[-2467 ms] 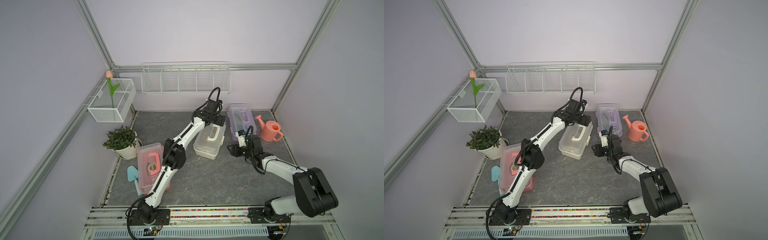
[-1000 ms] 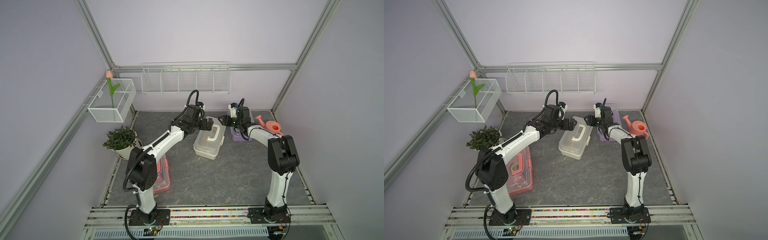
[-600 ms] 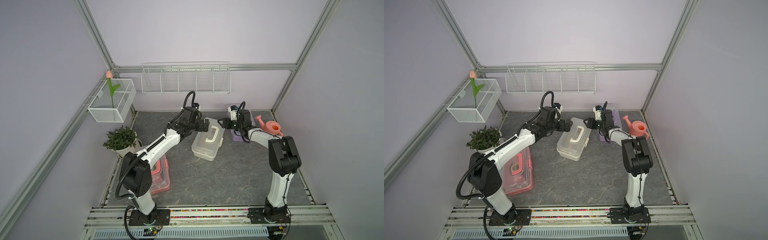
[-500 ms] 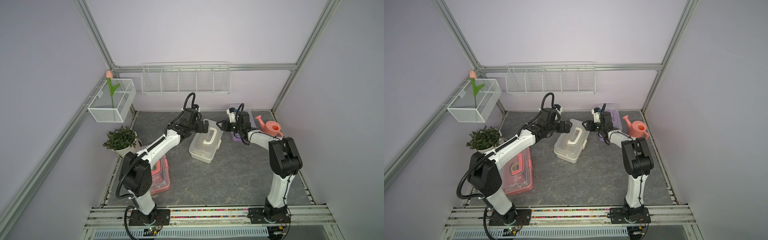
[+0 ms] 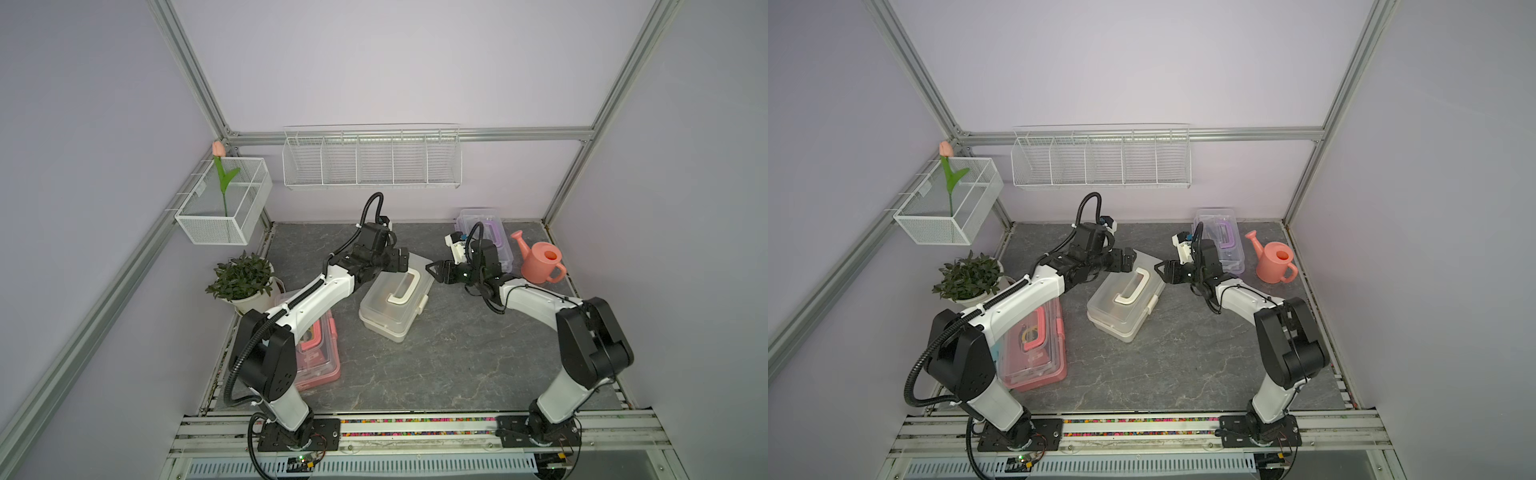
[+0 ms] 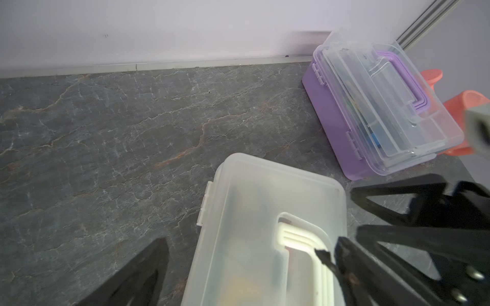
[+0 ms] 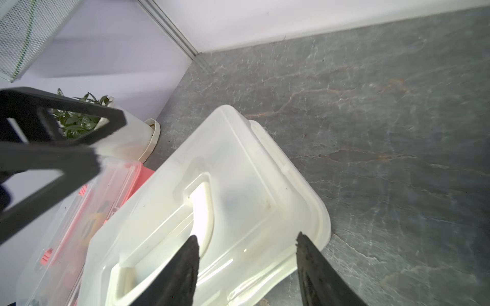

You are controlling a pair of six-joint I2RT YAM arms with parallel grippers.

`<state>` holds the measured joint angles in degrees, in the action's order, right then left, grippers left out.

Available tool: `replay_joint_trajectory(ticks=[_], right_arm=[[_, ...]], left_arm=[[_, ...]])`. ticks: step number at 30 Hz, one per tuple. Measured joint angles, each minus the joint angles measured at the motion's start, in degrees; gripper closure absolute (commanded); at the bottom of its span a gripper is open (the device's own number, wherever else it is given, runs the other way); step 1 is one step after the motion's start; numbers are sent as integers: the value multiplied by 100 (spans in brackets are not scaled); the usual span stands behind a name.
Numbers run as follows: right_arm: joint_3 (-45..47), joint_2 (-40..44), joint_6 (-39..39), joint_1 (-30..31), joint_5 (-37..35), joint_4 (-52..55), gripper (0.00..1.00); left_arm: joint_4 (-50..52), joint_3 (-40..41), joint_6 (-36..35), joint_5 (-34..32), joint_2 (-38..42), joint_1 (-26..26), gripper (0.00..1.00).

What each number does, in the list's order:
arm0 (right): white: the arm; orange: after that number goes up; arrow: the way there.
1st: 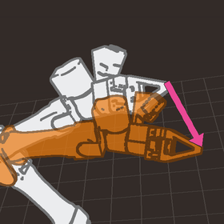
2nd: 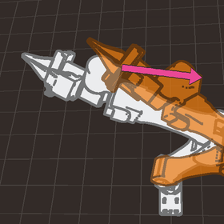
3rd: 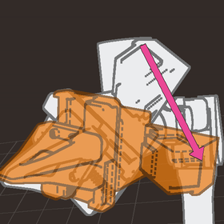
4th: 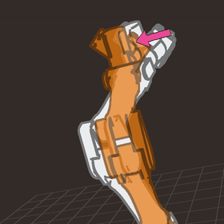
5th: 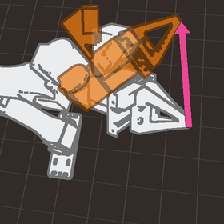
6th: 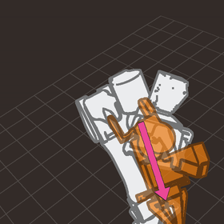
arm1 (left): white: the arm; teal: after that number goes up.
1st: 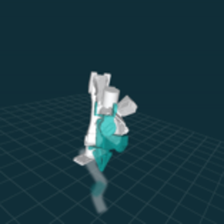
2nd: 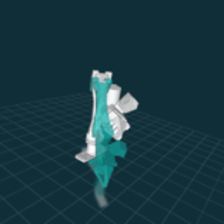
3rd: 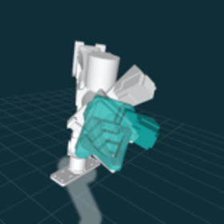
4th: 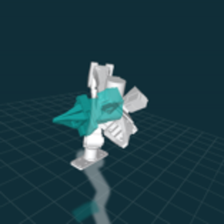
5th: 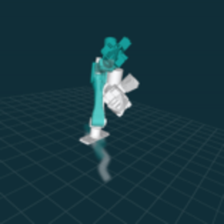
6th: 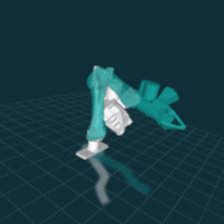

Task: Close toolboxes
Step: Move the toolbox to the center of the board, then fasten the toolbox latch on the toolbox.

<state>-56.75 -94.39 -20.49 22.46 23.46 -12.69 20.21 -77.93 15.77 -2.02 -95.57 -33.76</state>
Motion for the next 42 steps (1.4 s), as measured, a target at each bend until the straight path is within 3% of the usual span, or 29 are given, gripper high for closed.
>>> replay_joint_trajectory(ticks=[5,9,18,30,42], right_arm=[[925,857,413,61,-142,-184,40],[1554,1001,920,369,-245,-297,40],[2811,754,1860,743,-286,-1980,37],[2922,-933,1985,743,-289,-4485,33],[2914,-1357,1899,730,-264,-5180,34]], left_arm=[[144,50,-4,155,-26,48,28],[278,-28,9,442,-201,48,31],[468,-129,-2,643,-507,70,28],[673,-223,-131,590,-706,114,26],[660,-210,-129,595,-706,114,26]])
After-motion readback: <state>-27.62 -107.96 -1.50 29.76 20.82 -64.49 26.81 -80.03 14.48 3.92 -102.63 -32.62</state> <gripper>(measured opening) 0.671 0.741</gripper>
